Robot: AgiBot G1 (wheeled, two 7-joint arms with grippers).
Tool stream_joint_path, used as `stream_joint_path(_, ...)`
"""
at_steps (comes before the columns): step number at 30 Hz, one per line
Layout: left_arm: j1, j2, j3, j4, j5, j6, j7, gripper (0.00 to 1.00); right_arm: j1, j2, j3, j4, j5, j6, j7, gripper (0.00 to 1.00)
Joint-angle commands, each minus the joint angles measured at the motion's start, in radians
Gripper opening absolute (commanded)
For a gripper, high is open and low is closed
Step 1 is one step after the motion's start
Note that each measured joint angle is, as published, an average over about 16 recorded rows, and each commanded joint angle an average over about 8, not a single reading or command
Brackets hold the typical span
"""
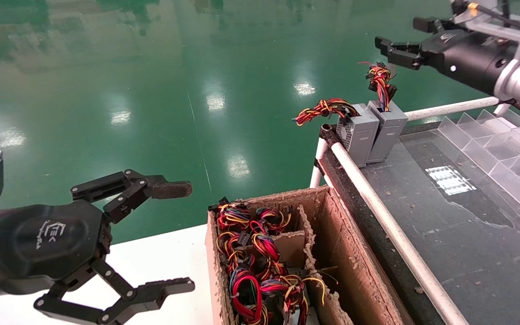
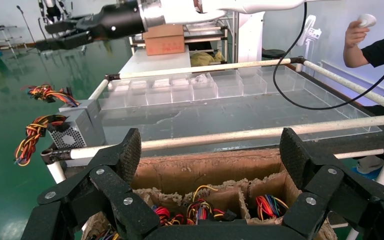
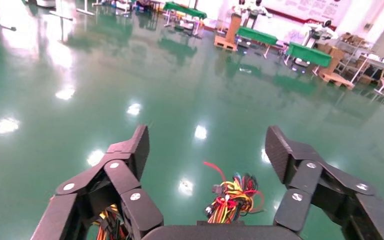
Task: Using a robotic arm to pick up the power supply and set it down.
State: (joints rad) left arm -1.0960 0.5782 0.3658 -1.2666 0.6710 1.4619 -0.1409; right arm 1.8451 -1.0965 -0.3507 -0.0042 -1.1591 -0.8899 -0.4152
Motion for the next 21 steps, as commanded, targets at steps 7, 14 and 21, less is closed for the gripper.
stream_joint_path(7, 0.0, 0.0, 0.0, 0.0, 0.0, 0.0, 0.0, 1.0, -0.064, 0.052, 0.017, 0.105, 0.052, -0.088, 0.083, 1.0)
stream_joint_path(14, 0.0, 0.0, 0.0, 0.0, 0.0, 0.0, 0.0, 1.0, -0.157, 0.108, 0.024, 0.26, 0.101, -0.155, 0.151, 1.0)
stream_joint_path(21, 0.0, 0.0, 0.0, 0.0, 0.0, 0.0, 0.0, 1.0, -0.249, 0.165, 0.031, 0.415, 0.151, -0.223, 0.219, 1.0)
